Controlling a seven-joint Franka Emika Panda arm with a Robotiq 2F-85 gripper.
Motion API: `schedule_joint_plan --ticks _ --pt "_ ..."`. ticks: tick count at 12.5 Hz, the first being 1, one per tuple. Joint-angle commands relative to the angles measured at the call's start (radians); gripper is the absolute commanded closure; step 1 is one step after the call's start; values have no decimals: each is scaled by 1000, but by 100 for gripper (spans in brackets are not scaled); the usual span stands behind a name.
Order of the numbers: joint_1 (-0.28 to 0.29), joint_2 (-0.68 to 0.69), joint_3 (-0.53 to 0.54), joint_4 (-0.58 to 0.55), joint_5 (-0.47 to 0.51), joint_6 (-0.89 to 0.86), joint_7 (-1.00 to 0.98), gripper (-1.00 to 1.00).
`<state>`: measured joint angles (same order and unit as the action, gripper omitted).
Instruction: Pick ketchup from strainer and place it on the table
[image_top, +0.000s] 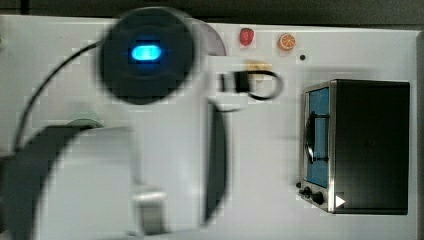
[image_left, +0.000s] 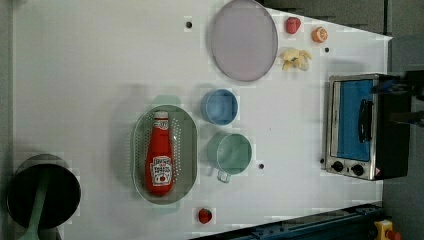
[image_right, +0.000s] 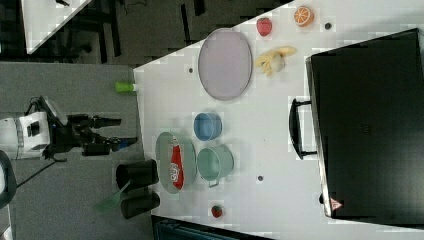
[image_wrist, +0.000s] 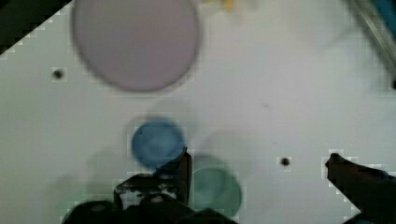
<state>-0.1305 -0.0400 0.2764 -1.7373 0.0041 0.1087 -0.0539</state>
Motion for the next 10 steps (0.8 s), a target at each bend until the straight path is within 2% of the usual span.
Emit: schedule_joint_plan --ticks 1,6,10 --pt "80 38 161 -1 15 11 21 -100" --pt "107 151 390 -27 9 43 24 -100" --pt "132 236 472 -146 -4 233 115 -100"
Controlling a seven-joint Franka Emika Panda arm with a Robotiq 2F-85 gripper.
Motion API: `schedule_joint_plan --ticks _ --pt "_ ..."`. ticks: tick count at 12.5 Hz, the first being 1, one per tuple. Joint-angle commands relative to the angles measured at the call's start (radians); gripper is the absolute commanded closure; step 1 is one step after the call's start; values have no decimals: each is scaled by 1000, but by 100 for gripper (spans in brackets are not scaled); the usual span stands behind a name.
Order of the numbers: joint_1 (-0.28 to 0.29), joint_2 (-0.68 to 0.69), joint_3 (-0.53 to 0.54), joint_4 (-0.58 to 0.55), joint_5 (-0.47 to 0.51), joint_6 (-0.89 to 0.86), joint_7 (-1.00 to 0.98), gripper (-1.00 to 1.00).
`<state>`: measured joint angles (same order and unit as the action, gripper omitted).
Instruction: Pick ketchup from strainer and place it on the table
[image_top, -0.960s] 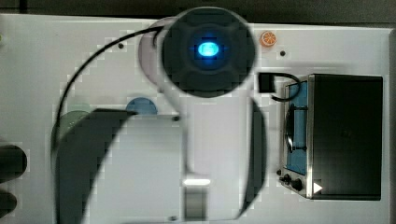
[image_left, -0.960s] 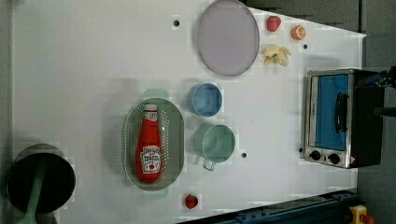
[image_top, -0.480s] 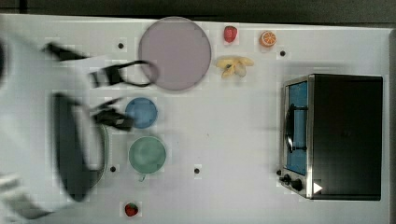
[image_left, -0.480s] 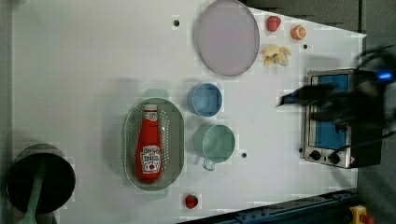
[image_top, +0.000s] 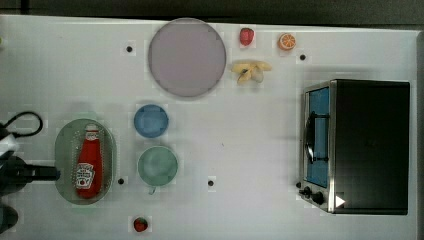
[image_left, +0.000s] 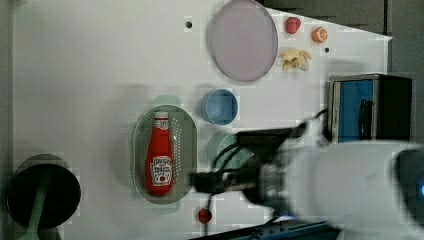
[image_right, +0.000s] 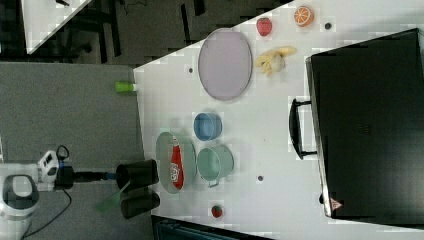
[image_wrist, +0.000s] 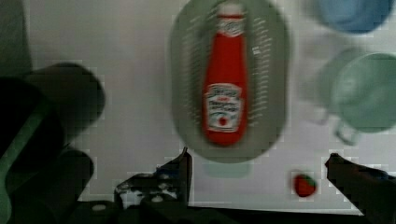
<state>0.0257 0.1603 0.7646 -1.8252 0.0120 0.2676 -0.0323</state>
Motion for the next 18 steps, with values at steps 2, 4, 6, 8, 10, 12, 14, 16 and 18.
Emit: schedule_joint_plan --ticks 2,4,6,8,10,12,14,16,18 --pt "-7 66 -14 -144 -41 210 146 -100" --pt "1 99 -14 -232 -103 351 148 -100" --pt "2 142 -16 -306 -135 502 163 -100" --pt "2 197 -20 -353 -161 634 185 -100" --pt "4 255 -28 -371 -182 704 213 -100" --pt "5 308 -38 -369 -204 718 232 -100" --pt "7 353 -51 -369 -224 731 242 -100" --pt "16 397 -69 -366 -240 786 242 -100" --pt "34 432 -94 -366 -243 828 242 -100"
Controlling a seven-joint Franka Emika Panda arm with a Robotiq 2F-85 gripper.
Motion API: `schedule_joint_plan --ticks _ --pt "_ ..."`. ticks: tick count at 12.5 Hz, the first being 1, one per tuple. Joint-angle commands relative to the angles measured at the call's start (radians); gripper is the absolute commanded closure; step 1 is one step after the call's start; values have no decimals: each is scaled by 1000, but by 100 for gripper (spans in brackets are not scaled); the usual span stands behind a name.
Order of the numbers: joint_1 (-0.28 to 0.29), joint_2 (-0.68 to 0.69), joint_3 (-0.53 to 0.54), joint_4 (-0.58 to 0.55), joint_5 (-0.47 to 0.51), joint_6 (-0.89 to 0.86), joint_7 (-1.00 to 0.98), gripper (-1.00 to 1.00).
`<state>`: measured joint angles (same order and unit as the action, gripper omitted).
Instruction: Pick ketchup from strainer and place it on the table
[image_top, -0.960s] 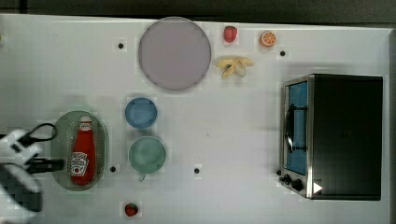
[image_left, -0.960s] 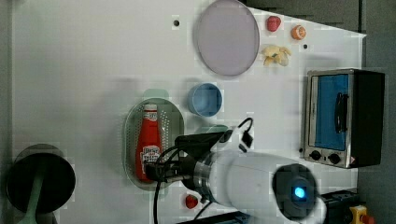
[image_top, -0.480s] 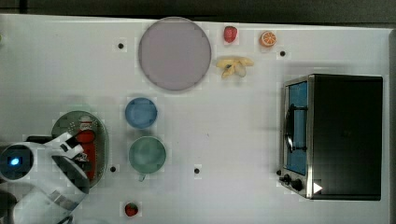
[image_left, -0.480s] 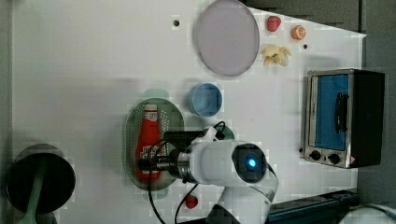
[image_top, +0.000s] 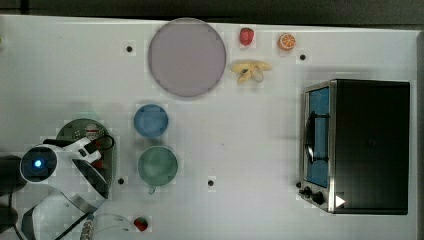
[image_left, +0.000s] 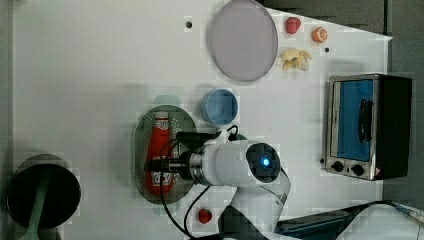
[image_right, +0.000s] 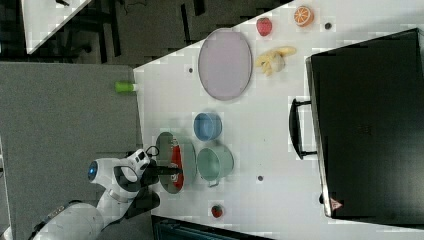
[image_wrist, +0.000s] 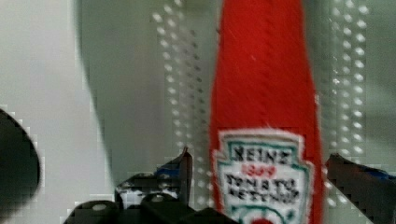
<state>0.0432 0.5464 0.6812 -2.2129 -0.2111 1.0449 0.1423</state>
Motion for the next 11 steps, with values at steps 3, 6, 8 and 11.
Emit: schedule_joint_plan --ticks 3,6,8,11 --pt "44 52 -39 22 -28 52 68 -92" --pt "50 47 -35 25 -28 65 68 -22" --pt "48 15 -28 26 -28 51 68 -21" --pt "28 -97 10 31 -15 -37 68 -21"
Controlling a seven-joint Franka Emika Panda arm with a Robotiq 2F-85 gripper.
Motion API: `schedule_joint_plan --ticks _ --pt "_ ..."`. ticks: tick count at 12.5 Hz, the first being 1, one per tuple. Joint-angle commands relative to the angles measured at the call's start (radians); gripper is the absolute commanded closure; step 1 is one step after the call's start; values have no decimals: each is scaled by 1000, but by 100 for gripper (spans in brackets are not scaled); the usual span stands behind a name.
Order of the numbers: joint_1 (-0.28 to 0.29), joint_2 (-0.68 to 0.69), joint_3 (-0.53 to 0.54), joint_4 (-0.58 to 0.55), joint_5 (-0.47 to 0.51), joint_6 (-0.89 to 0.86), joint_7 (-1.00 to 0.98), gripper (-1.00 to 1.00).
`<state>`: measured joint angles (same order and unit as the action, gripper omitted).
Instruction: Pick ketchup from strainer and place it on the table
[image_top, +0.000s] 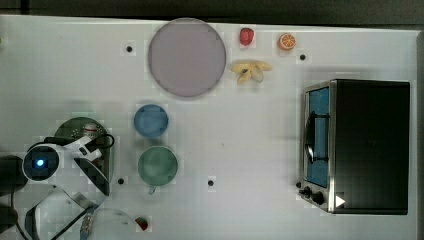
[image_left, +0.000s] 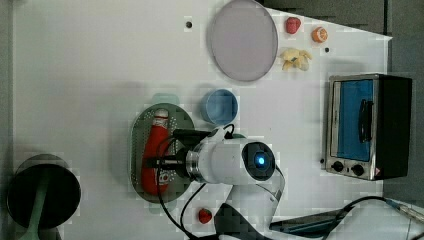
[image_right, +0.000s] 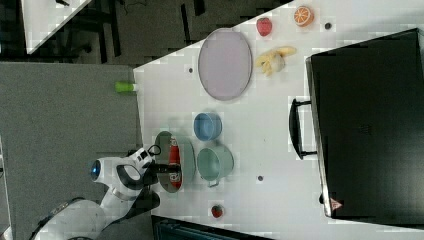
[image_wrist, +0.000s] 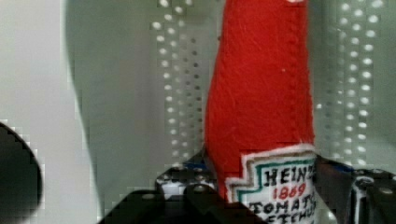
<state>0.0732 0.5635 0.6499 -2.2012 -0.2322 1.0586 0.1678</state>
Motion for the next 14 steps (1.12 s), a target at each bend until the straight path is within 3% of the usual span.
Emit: schedule_joint_plan --ticks 1,6,11,14 --pt "-12 -163 55 29 26 -109 43 -21" --pt "-71 -351 60 161 183 -357 -4 -21" --pt "-146 -350 -38 346 186 -594 -166 -21" --pt "-176 -325 -152 416 185 -630 -312 -21"
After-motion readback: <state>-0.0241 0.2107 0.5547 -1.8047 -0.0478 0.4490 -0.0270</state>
